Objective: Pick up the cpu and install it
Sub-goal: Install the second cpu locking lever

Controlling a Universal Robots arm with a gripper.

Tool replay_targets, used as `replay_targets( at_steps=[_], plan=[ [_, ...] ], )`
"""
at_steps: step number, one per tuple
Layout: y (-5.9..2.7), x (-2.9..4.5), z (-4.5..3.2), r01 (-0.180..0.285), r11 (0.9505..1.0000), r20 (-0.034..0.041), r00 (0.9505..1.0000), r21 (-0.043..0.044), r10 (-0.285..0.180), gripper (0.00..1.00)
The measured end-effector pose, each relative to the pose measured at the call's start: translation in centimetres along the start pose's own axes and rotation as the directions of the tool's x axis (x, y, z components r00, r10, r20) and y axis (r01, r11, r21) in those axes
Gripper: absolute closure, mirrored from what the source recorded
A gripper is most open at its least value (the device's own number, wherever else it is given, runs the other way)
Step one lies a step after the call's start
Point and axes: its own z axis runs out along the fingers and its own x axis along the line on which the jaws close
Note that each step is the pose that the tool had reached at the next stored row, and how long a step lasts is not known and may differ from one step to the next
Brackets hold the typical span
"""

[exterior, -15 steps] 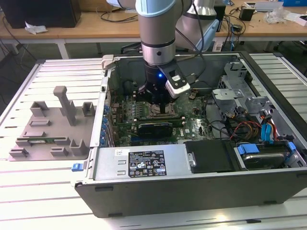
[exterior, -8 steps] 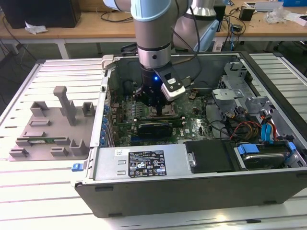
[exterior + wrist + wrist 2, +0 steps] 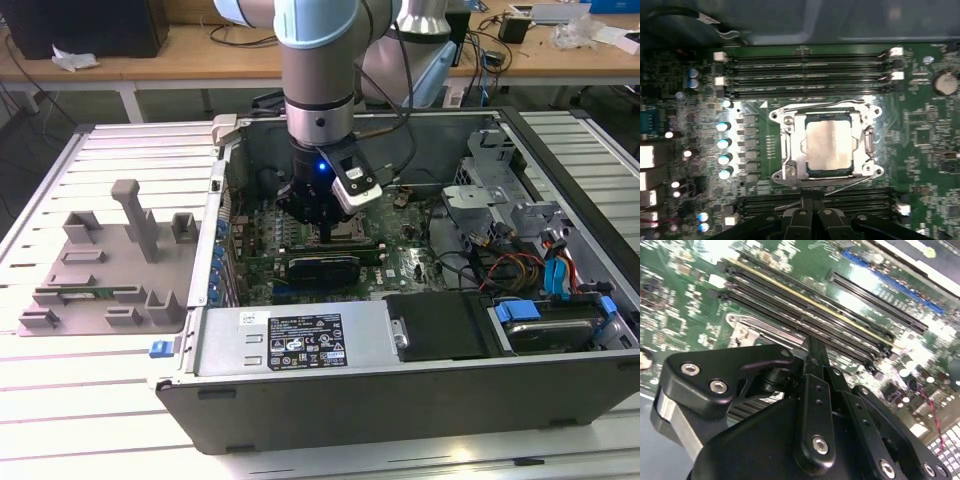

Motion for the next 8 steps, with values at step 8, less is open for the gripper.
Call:
replay_targets(
  at_steps=[8],
  plan=[
    [-0.39, 0.09, 0.06, 0.035, 0.9993, -0.002, 0.9994, -0.0093, -0.035, 0.89]
  ],
)
